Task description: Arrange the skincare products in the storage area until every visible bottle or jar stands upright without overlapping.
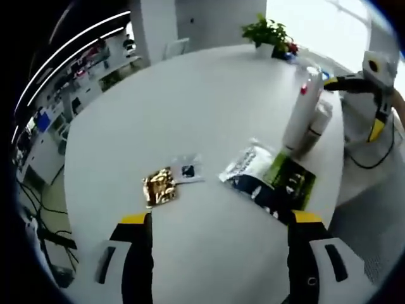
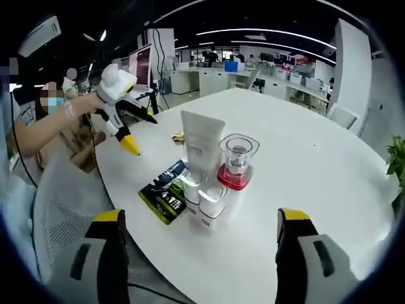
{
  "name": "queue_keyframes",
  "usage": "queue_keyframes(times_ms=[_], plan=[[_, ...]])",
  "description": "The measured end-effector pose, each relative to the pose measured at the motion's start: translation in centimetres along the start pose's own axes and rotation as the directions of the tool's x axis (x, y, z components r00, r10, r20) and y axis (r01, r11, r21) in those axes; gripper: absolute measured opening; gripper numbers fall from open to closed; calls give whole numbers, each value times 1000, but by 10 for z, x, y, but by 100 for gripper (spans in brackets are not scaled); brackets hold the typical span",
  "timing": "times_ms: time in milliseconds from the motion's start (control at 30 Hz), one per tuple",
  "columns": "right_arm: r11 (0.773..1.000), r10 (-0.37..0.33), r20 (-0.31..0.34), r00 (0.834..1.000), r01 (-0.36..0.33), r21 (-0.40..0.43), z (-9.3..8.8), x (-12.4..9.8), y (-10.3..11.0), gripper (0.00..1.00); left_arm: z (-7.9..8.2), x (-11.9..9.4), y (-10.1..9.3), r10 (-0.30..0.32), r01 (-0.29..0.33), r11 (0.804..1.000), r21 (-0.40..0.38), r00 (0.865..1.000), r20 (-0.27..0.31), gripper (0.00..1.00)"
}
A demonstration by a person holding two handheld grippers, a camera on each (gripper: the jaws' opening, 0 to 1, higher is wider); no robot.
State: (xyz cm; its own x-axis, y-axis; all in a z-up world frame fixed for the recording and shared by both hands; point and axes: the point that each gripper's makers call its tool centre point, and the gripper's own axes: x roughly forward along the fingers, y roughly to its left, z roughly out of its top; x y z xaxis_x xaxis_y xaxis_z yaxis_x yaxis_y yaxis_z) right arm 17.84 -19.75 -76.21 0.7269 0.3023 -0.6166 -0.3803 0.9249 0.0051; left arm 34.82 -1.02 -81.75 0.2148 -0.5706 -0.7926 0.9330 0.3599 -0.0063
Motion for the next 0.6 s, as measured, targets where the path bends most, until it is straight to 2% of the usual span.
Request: queue_keyframes(times_ms=[167,333,400,467,567,600], plan=[[1000,2,-6,1000,-1,8,-2,1,-2,99,-3,19,12,-12,12,1000,3,999,-47,76],[1000,0,-13,1000,1,7,-2,2,-6,99,3,32,30,0,2,999,45,999,-41,69],[1000,-2,-14,1000,2,5,-2,3,-7,99,3,36,39,6,-2,997,71,999,-51,65],[1000,0,-17,1000,0,1,-2,3,-7,99,-1,39,51,21,-11,994,113,996,-88,61],[1000,10,-23,1000,-10,-2,-2,4,-4,99,3,46,67,36,-21,982,188,997,-74,59],[1000,12,-25,1000,-12,-2,-3,5,-3,99,1,49,72,35,-15,976,215,995,-90,58]])
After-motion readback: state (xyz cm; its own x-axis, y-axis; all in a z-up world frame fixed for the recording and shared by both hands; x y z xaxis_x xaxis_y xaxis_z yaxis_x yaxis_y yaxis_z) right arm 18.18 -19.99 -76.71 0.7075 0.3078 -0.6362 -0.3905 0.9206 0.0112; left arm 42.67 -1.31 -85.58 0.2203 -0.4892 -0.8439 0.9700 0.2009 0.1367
